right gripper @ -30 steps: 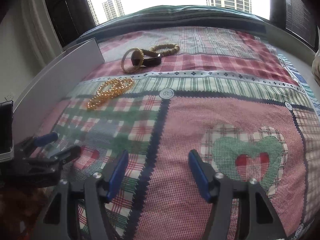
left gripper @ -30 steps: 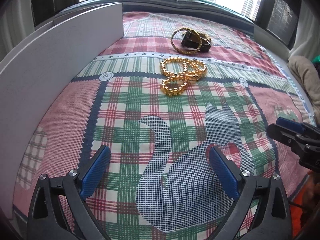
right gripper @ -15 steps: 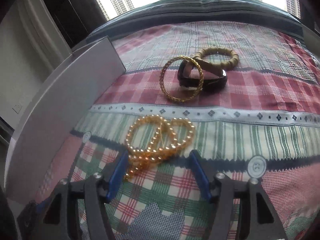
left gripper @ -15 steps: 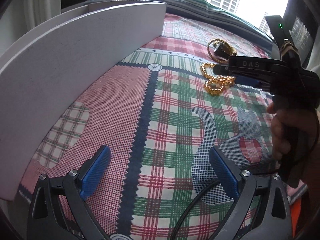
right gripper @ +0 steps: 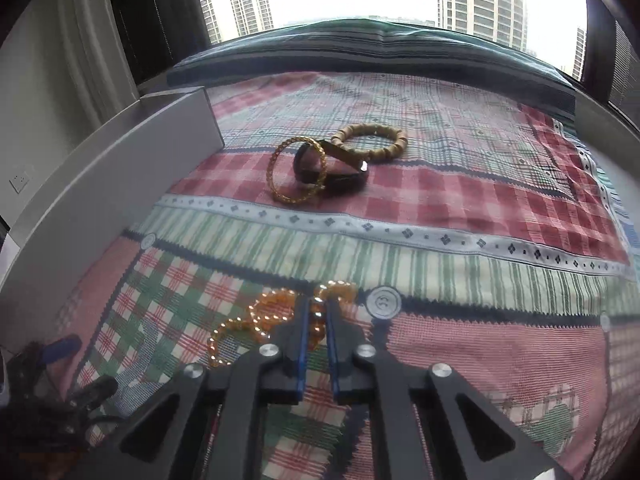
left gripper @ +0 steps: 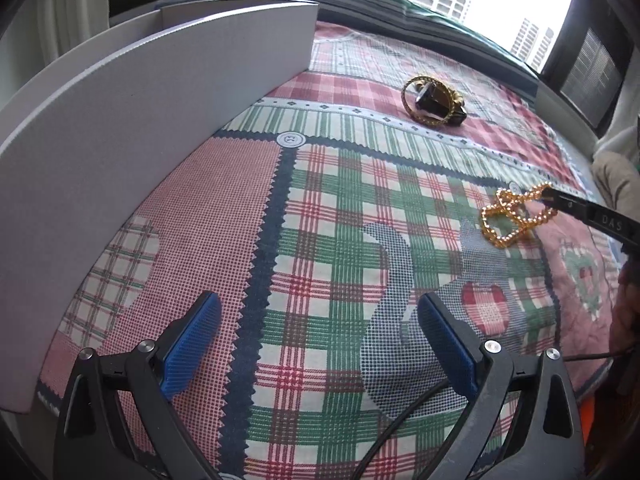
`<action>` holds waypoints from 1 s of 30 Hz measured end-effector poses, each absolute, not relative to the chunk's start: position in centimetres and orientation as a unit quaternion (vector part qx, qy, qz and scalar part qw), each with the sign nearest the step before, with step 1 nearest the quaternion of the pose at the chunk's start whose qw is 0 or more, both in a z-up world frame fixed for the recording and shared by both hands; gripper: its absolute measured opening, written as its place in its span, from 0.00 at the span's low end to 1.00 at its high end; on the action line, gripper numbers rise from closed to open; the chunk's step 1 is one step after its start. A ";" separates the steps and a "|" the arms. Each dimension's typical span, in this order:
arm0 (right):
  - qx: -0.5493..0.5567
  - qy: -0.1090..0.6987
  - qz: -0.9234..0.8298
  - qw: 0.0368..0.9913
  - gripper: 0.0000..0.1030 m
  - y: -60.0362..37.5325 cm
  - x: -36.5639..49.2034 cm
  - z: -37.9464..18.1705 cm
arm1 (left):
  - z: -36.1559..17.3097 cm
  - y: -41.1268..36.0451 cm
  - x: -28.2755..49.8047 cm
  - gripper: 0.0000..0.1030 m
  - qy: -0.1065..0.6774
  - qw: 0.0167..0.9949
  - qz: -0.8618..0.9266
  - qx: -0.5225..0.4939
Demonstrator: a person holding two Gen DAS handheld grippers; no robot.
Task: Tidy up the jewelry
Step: 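Grasp the amber bead bracelets with the right tool, then lift the gold bangle off the watch with the left tool while the right drags the amber beads aside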
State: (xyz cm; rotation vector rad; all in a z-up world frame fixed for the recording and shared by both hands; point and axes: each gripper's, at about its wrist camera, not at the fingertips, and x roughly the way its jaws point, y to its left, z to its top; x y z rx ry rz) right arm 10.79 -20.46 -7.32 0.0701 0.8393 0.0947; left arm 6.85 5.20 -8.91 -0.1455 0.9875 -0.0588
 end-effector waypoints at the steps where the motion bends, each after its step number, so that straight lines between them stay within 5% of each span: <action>1: 0.038 0.411 0.031 0.910 0.08 -21.8 10.3 -7.6 | -8.6 4.7 7.4 0.96 0.472 0.879 -0.035 -0.064; 5: 0.064 0.432 -0.016 0.899 0.19 -26.3 9.0 -9.2 | -6.7 2.4 10.6 0.96 0.450 0.888 -0.081 -0.047; 7: 0.090 0.427 -0.024 0.899 0.63 -27.5 7.9 -9.4 | -5.6 1.3 12.9 0.96 0.429 0.896 -0.110 -0.043; 8: 0.111 0.415 -0.023 0.903 0.65 -27.9 7.0 -9.3 | -5.2 0.6 14.2 0.97 0.418 0.899 -0.128 -0.040; 24: 0.183 0.372 0.001 0.910 0.65 -28.9 2.2 -8.7 | -9.9 -6.2 29.3 0.97 0.436 0.878 -0.192 0.040; 27: 0.182 0.374 0.003 0.910 0.65 -28.6 1.9 -8.9 | -9.9 -6.1 29.5 0.69 0.439 0.874 -0.204 0.041; 30: 0.188 0.376 0.005 0.907 0.65 -28.6 1.8 -9.3 | -9.8 -6.0 28.7 0.68 0.438 0.876 -0.197 0.050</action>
